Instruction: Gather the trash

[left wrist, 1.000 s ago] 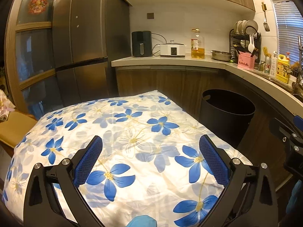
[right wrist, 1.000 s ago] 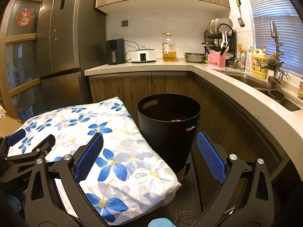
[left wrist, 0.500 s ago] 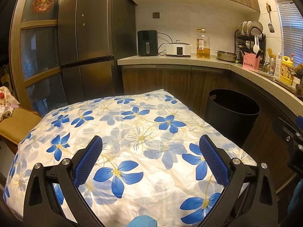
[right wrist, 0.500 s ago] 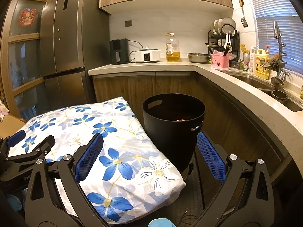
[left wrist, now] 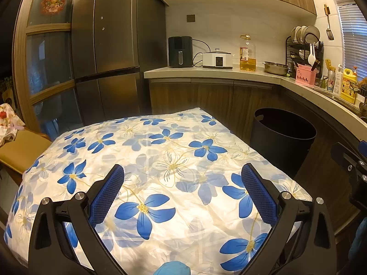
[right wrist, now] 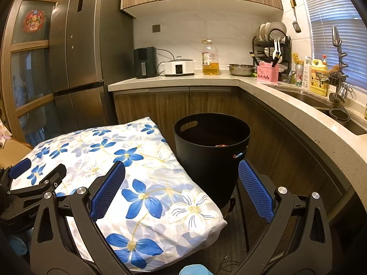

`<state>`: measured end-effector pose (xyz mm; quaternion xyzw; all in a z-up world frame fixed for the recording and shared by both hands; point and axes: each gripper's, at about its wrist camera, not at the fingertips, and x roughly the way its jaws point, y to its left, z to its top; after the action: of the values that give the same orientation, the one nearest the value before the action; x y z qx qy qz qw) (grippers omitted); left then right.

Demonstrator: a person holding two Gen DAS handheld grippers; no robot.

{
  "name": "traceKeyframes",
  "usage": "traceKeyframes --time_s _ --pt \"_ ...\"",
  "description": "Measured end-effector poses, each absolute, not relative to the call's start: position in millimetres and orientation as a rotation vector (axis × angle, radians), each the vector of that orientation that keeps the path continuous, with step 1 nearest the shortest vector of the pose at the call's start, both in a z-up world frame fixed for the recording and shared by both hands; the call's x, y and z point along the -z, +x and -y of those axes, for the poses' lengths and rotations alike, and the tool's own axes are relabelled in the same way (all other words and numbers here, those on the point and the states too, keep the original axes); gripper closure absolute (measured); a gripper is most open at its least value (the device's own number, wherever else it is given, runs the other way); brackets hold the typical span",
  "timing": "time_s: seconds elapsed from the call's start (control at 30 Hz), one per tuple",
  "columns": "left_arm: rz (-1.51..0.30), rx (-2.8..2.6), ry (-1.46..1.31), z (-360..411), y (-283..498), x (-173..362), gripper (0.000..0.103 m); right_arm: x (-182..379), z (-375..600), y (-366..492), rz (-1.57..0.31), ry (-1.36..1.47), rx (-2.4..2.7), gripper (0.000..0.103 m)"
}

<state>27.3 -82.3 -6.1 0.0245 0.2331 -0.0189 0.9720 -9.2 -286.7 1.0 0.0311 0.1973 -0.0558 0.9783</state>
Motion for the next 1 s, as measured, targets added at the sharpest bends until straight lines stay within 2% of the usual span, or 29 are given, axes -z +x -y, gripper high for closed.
traceKeyframes --time_s 1.0 --pt "-0.470 0.043 0.053 83.3 24.9 6.6 0.005 -3.2 284.6 -8.0 -0.393 0.067 0.112 0.005"
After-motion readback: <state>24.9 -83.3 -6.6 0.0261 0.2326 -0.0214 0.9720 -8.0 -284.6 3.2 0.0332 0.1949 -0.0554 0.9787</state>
